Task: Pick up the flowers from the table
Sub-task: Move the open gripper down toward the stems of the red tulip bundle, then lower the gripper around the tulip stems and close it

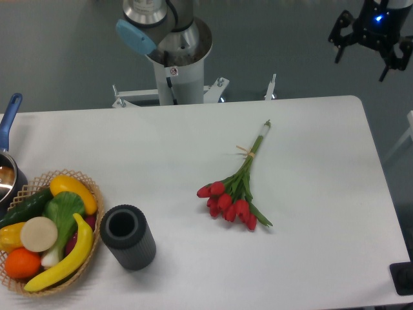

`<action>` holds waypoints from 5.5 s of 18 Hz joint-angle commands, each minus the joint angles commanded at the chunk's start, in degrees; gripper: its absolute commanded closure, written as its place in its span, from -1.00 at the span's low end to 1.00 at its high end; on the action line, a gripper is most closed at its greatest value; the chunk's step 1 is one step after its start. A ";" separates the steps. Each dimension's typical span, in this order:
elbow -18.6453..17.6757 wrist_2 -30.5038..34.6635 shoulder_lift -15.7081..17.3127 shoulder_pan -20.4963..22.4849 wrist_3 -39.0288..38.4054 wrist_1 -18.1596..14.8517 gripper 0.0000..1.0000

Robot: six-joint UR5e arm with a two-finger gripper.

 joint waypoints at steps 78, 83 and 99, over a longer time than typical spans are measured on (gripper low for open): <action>-36.21 -5.71 -9.67 -17.40 -21.45 37.62 -1.00; -36.21 -5.71 -10.19 -17.49 -21.45 38.32 -1.00; -35.33 -5.71 -10.81 -17.84 -21.45 38.85 0.15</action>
